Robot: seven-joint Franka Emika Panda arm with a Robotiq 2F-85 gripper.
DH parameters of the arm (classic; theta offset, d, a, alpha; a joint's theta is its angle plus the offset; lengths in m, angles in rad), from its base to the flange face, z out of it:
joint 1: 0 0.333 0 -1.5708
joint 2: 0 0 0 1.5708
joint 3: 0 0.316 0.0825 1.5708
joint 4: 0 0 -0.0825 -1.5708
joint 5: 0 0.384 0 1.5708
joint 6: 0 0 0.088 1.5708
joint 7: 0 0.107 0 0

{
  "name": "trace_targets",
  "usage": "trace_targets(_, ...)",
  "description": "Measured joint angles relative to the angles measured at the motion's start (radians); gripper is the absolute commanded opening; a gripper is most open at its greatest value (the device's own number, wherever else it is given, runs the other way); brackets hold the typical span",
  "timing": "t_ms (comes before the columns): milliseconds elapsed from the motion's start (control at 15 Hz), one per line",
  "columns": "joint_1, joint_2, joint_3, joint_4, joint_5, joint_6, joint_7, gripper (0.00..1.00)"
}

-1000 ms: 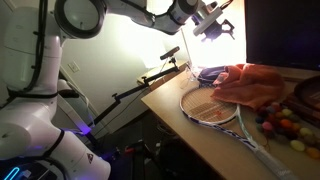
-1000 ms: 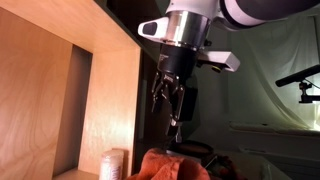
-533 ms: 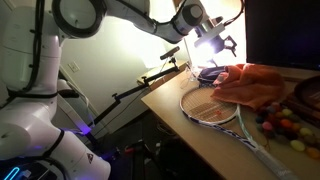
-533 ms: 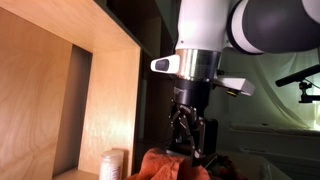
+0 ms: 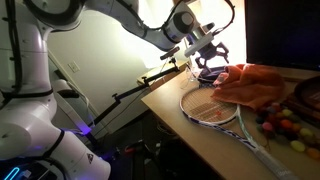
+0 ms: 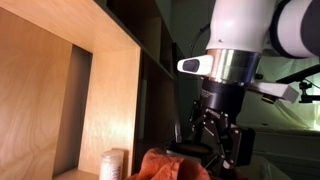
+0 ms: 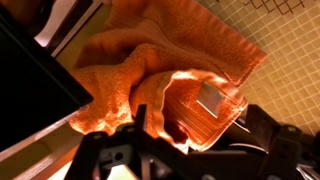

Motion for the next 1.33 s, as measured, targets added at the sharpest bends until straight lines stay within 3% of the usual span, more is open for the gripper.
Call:
trace_targets(400,0.007,-0.231,-0.019,-0.290,-0.157,0.127,0.204,1.00)
trace_targets(667,-0.030,-0.312,-0.021,-0.408,-0.157,0.130,0.253,1.00)
trace_targets(1000,-0.113,-0.309,-0.032,-0.454,-0.125,0.170,0.255,1.00)
trace_targets(1333,-0.158,-0.253,-0.066,-0.411,-0.103,0.195,0.251,1.00)
